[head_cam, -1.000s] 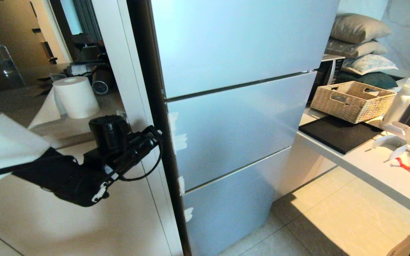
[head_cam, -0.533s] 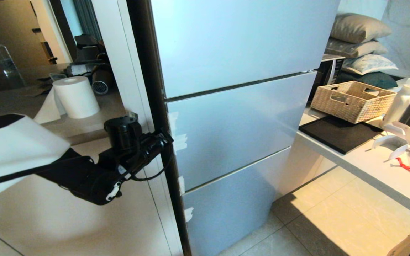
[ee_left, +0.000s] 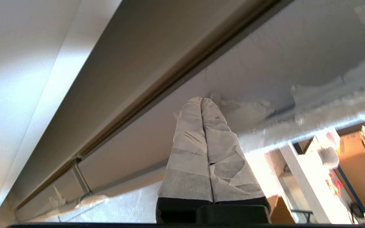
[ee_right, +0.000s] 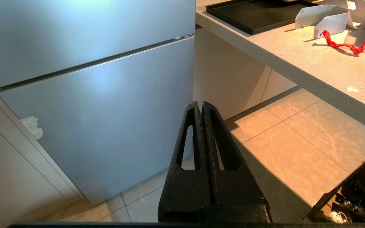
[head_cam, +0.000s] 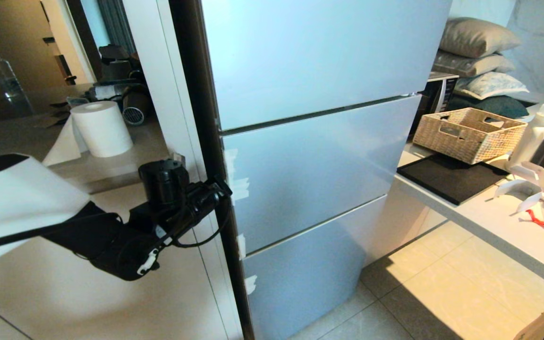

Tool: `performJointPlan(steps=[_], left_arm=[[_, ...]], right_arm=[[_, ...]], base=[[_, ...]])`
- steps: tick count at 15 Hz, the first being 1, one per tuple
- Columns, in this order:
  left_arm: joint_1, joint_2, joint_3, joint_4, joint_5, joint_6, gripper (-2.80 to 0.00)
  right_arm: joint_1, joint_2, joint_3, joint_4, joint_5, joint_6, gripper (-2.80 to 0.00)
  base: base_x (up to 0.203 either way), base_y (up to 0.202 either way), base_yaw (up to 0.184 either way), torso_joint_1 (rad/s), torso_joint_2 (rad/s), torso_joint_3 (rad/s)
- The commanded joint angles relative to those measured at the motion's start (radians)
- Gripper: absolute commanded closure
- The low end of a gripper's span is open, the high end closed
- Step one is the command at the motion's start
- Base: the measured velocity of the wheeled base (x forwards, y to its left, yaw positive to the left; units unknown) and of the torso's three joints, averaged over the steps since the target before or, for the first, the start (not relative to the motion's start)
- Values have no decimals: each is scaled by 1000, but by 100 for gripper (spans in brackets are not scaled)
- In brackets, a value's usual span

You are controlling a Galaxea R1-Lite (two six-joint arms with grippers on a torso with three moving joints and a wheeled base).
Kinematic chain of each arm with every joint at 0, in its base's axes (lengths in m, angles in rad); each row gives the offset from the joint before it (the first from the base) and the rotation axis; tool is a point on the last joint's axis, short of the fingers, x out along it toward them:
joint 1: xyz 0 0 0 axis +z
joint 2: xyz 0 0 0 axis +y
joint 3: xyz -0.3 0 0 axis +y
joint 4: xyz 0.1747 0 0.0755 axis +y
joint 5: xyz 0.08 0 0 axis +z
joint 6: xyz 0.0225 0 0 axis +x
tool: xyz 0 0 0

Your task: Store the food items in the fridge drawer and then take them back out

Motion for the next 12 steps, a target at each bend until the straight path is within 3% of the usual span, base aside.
performJointPlan(steps=[1,12], left_arm=[[-9,-25,16,-4,-8,-5,0],[-87,-52,110,-12,-25,-23,0]], right_arm=[[0,0,0,1,0,0,0],[0,0,0,0,0,1,0]], base=[[0,0,0,0,0,0],[0,0,0,0,0,0]])
